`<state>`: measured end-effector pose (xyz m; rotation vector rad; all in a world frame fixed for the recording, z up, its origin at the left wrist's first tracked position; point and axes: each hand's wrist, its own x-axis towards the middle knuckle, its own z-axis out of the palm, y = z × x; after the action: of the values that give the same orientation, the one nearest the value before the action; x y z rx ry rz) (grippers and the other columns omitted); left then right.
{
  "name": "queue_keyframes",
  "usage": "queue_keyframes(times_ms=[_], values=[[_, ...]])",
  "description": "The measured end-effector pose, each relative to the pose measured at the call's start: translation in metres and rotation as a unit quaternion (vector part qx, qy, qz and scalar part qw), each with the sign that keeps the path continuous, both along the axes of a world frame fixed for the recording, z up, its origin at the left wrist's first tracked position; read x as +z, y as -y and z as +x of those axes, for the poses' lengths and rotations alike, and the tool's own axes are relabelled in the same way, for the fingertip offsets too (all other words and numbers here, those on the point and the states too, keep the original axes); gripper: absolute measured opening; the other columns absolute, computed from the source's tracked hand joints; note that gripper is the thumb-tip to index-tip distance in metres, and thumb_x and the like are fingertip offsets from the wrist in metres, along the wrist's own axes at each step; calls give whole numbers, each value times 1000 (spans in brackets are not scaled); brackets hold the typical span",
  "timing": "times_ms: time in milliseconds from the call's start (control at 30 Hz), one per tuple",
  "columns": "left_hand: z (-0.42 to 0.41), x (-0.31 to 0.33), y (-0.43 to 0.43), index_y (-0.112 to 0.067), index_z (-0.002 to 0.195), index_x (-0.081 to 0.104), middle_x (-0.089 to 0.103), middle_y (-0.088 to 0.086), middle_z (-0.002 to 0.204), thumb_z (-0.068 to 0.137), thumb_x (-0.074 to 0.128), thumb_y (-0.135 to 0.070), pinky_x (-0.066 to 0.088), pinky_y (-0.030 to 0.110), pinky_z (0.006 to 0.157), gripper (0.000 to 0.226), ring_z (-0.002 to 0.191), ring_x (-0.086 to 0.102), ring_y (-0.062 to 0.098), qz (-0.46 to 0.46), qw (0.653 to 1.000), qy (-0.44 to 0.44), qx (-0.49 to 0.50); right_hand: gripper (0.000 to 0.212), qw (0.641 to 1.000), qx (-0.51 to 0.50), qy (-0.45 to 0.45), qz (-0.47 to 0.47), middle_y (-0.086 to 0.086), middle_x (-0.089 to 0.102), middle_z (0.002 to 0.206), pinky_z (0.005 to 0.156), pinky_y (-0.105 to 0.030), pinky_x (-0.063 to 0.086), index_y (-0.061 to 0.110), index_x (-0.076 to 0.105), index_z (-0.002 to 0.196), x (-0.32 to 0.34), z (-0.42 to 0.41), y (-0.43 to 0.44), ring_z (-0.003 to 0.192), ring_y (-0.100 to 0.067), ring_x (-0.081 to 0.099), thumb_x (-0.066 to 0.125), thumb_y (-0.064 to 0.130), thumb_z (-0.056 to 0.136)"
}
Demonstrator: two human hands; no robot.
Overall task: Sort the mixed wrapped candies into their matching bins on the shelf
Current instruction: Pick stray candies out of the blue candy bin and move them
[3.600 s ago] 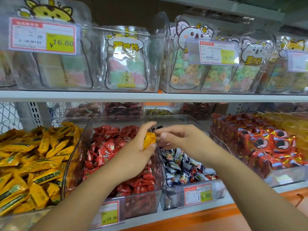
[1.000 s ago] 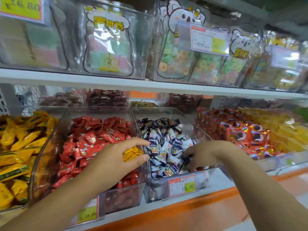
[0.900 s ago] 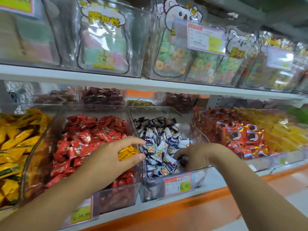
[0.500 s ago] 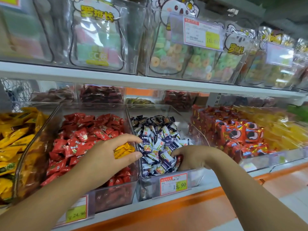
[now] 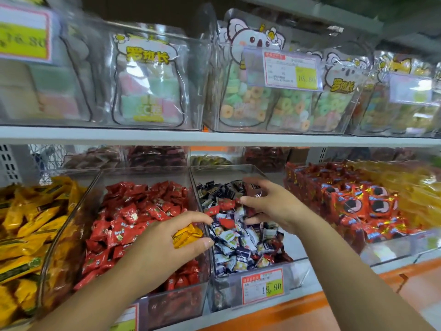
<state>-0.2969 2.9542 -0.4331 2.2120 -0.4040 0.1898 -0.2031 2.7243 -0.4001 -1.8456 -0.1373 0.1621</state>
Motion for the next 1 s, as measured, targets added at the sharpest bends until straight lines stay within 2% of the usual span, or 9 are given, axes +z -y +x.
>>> queue_keyframes(times_ms=[200, 400, 467, 533, 600, 667, 767, 900, 1000], values=[[0, 0, 2, -52, 102, 60, 57, -43, 82, 78, 62, -53, 38, 6, 57, 24, 59, 55, -7, 8, 1000, 2, 4, 30, 994, -15, 32, -104, -14, 61, 114, 71, -32, 60, 15, 65, 113, 1, -7, 29, 84, -32, 69, 54, -5, 93], [1, -1, 1, -59, 103, 57, 53, -48, 100, 72, 58, -62, 41, 7, 65, 32, 74, 61, -6, 7, 1000, 7, 1, 12, 944, -18, 106, -312, 1, 69, 80, 75, -41, 59, 26, 69, 86, 0, -3, 27, 70, -18, 67, 65, 14, 89], [1, -2, 1, -61, 104, 55, 52, -49, 103, 70, 57, -63, 43, 8, 68, 35, 78, 62, -6, 6, 1000, 10, 3, 15, 925, 10, 96, -369, 2, 69, 95, 71, -39, 59, 30, 67, 100, -3, -3, 19, 68, -18, 66, 70, 24, 87], [1, -2, 0, -62, 104, 54, 56, -44, 99, 69, 58, -63, 44, 9, 67, 35, 74, 62, -4, 6, 1000, 11, 4, 44, 907, 34, 101, -407, -2, 63, 116, 61, -27, 55, 33, 55, 129, -12, 1, 10, 64, -12, 60, 69, 32, 87], [1, -2, 0, -62, 103, 55, 63, -33, 88, 70, 58, -62, 44, 12, 62, 33, 62, 58, 0, 7, 1000, 13, 1, 62, 883, 36, 132, -450, -8, 57, 123, 66, -25, 49, 33, 42, 142, -22, 4, 1, 73, -13, 57, 69, 32, 87], [1, -2, 1, -62, 104, 54, 67, -20, 82, 71, 58, -62, 43, 15, 59, 33, 56, 55, 3, 7, 1000, 13, -1, 64, 874, 24, 151, -460, -11, 55, 121, 71, -25, 48, 32, 42, 143, -28, 8, -3, 78, -14, 59, 70, 29, 86], [3, -2, 0, -61, 106, 54, 69, -15, 90, 70, 56, -66, 49, 22, 66, 36, 63, 60, 8, 12, 1000, 12, 4, 41, 892, 4, 145, -427, -8, 58, 110, 52, -17, 42, 30, 60, 123, -24, 13, 3, 57, -10, 54, 70, 20, 85], [3, -3, -1, -62, 106, 53, 67, -20, 90, 69, 55, -67, 47, 21, 65, 37, 65, 61, 9, 10, 1000, 5, 2, 10, 916, -31, 135, -377, 0, 62, 76, 56, -31, 56, 20, 71, 94, -6, 9, 14, 53, -16, 58, 67, 14, 88], [4, -5, -2, -61, 105, 54, 67, -19, 86, 72, 58, -63, 47, 21, 63, 33, 60, 56, 7, 7, 1000, 5, -1, 14, 915, -51, 171, -361, 1, 67, 91, 60, -23, 55, 21, 72, 101, 5, 8, 16, 65, -12, 63, 68, 19, 88]])
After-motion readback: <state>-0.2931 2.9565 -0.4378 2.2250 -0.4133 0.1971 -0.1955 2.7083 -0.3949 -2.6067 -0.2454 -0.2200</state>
